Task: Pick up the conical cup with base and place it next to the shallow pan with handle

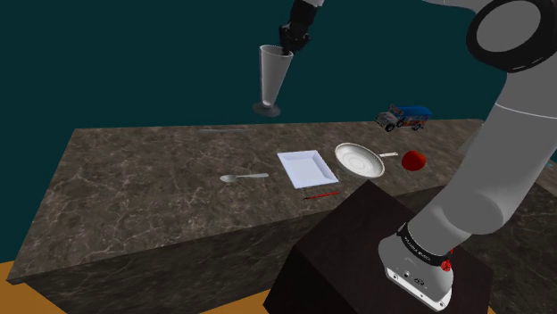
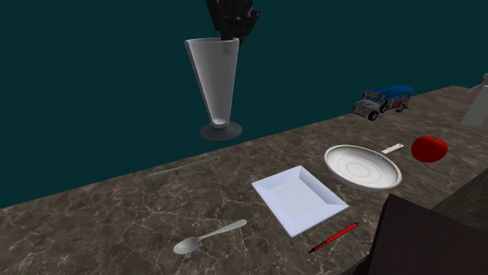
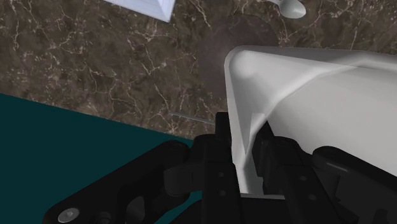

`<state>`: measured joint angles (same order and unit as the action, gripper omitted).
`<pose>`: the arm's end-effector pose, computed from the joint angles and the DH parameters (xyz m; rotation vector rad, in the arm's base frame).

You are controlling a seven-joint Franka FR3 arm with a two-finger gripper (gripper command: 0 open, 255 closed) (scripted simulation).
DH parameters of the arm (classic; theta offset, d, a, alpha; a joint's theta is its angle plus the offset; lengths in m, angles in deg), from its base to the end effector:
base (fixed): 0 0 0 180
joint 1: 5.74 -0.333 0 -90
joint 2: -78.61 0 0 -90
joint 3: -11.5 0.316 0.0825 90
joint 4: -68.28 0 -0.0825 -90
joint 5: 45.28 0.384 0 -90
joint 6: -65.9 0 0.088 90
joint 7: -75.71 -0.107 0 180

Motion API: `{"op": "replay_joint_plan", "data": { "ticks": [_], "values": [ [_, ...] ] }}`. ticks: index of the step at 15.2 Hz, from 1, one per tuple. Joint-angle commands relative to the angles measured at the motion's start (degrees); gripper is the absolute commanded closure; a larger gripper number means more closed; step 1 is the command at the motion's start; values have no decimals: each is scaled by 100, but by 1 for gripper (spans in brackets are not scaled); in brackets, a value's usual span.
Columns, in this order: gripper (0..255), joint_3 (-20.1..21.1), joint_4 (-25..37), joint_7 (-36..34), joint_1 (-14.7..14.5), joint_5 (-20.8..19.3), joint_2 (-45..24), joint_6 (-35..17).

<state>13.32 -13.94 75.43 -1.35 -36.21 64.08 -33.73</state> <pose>0.6434 -0.0170 0.5539 -2.9749 0.1095 -0.0799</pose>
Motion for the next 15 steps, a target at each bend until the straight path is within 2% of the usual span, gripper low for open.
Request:
{"op": "replay_joint_plan", "data": {
  "ticks": [1, 8, 15],
  "values": [
    [255, -81, -80, 259, 149, 36, -50, -97],
    [255, -361, -188, 1119, 678, 151, -260, -272],
    [255, -600, 104, 1929, 1222, 268, -740, -317]
  ]
}}
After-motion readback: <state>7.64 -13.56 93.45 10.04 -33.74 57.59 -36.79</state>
